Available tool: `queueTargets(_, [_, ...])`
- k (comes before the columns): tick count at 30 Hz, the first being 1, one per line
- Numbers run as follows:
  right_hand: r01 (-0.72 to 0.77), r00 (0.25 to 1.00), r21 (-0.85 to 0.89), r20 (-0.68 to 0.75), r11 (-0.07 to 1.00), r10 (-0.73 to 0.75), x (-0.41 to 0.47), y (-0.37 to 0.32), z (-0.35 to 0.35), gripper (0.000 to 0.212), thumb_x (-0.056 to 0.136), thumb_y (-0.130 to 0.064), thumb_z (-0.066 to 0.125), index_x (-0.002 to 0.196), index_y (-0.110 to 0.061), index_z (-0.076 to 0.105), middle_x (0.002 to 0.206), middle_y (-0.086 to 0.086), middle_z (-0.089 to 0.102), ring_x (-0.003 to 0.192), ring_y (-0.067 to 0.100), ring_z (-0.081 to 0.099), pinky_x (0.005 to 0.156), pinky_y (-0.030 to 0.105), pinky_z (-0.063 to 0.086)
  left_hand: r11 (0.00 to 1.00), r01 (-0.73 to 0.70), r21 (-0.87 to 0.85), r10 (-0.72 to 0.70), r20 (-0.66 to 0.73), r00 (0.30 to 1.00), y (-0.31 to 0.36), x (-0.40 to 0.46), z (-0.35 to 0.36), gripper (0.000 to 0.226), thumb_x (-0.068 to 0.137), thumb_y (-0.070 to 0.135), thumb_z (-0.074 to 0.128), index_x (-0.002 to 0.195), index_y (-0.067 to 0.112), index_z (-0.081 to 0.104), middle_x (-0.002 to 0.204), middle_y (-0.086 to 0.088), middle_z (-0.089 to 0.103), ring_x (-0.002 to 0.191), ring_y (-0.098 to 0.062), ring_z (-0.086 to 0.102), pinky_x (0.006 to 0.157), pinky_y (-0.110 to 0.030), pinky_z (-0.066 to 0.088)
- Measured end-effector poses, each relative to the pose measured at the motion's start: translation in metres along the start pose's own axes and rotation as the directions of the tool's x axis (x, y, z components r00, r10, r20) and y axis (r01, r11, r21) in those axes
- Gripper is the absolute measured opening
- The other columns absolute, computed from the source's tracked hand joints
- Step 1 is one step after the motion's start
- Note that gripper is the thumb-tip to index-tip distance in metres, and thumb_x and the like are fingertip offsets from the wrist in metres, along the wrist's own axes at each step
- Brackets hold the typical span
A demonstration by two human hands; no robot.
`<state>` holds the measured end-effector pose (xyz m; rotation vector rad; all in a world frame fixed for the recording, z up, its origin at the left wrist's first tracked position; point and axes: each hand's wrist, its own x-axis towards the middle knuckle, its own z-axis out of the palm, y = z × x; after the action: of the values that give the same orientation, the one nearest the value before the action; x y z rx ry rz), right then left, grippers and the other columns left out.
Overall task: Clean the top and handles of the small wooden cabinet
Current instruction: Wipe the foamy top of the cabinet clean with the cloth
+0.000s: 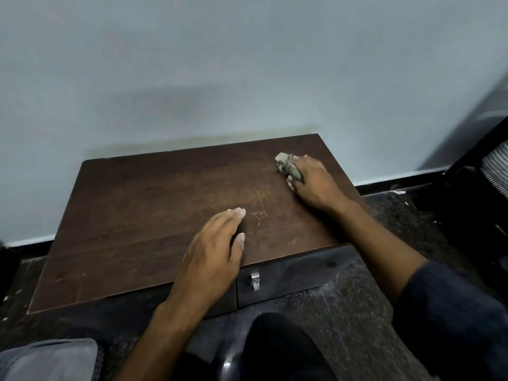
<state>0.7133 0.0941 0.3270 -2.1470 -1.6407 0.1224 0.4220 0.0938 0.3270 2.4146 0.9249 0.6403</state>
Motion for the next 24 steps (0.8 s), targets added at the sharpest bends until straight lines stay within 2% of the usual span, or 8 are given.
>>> queueTargets(4, [0.098,0.995,0.036,0.033,0.995,-0.099,-0.070,-0.003,-0.001,0.034,0.090,-0.012,0.066,0.125,-0.008,0.064,0.131,0.014,0.063,0.128,0.027,0.049,0.114,0.016,0.018,1.000,0.003,-0.013,-0.003,-0.001,1.000,0.002,0.002,-0.003,0.045,0.100,0.024,0.051,0.144,0.021,0.047,0.147,0.010,0.048,0.134,0.006,0.032,0.110,-0.015,0.022])
queueTargets(8, [-0.032,0.998,0.068,-0.052,0.997,0.035,-0.128,0.032,-0.030,0.041,0.090,-0.014,0.065,0.131,-0.010,0.063,0.137,0.013,0.060,0.133,0.032,0.050,0.118,0.040,0.029,1.000,-0.020,-0.007,0.020,0.000,1.000,0.002,-0.006,-0.006,0.044,0.100,0.025,0.050,0.144,0.021,0.047,0.147,0.011,0.047,0.136,0.004,0.034,0.108,-0.010,0.020])
queueTargets(10, [-0.050,0.999,0.071,-0.012,0.996,0.051,-0.152,0.040,-0.040,0.045,0.092,-0.019,0.063,0.136,-0.013,0.058,0.144,0.010,0.055,0.140,0.030,0.043,0.121,0.046,0.028,1.000,-0.012,-0.020,0.012,-0.009,1.000,0.000,-0.014,-0.007,0.044,0.100,0.026,0.049,0.144,0.022,0.047,0.146,0.012,0.047,0.135,0.005,0.034,0.107,-0.008,0.020])
queueTargets(14, [0.099,0.973,0.130,0.194,0.987,-0.123,-0.183,0.040,-0.043,0.064,0.097,-0.040,0.049,0.155,-0.021,0.032,0.166,-0.008,0.020,0.155,0.012,0.008,0.126,0.029,0.008,0.998,0.004,-0.055,-0.005,-0.022,1.000,0.000,-0.037,-0.002,0.044,0.100,0.026,0.050,0.144,0.024,0.047,0.146,0.016,0.046,0.136,0.009,0.032,0.110,-0.007,0.021])
queueTargets(16, [0.162,0.953,0.100,0.242,0.982,-0.182,-0.179,0.042,-0.048,0.064,0.097,-0.030,0.059,0.154,-0.020,0.033,0.166,-0.007,0.018,0.155,0.013,0.011,0.126,0.030,0.011,0.998,0.006,-0.062,-0.008,-0.032,0.999,0.003,-0.049,0.002,0.044,0.100,0.026,0.051,0.144,0.023,0.047,0.147,0.015,0.046,0.138,0.005,0.033,0.114,-0.019,0.029])
queueTargets(18, [0.222,0.945,0.015,0.241,0.975,-0.219,-0.169,0.042,-0.050,0.067,0.092,-0.021,0.069,0.151,-0.014,0.038,0.162,0.002,0.028,0.152,0.021,0.022,0.123,0.040,0.023,0.999,0.004,-0.052,-0.007,-0.048,0.999,0.006,-0.059,0.005,0.044,0.099,0.024,0.052,0.143,0.020,0.048,0.147,0.011,0.048,0.139,0.000,0.036,0.115,-0.028,0.033])
queueTargets(20, [0.303,0.934,-0.055,0.214,0.951,-0.285,-0.165,0.038,-0.042,0.063,0.094,-0.028,0.062,0.148,-0.004,0.042,0.158,0.009,0.036,0.149,0.029,0.029,0.121,0.046,0.029,0.999,-0.005,-0.039,0.002,-0.077,0.997,0.008,-0.068,0.005,0.044,0.098,0.021,0.053,0.142,0.016,0.051,0.146,0.006,0.050,0.138,-0.006,0.040,0.114,-0.032,0.035])
queueTargets(24, [0.399,0.914,-0.095,0.122,0.912,-0.387,-0.165,0.038,-0.021,0.063,0.096,-0.042,0.047,0.142,0.001,0.048,0.153,0.013,0.042,0.146,0.034,0.035,0.121,0.041,0.028,1.000,0.018,-0.010,-0.019,-0.156,0.988,0.000,-0.088,-0.003,0.043,0.096,0.016,0.053,0.139,0.009,0.053,0.143,0.000,0.054,0.136,-0.012,0.044,0.113,-0.035,0.036])
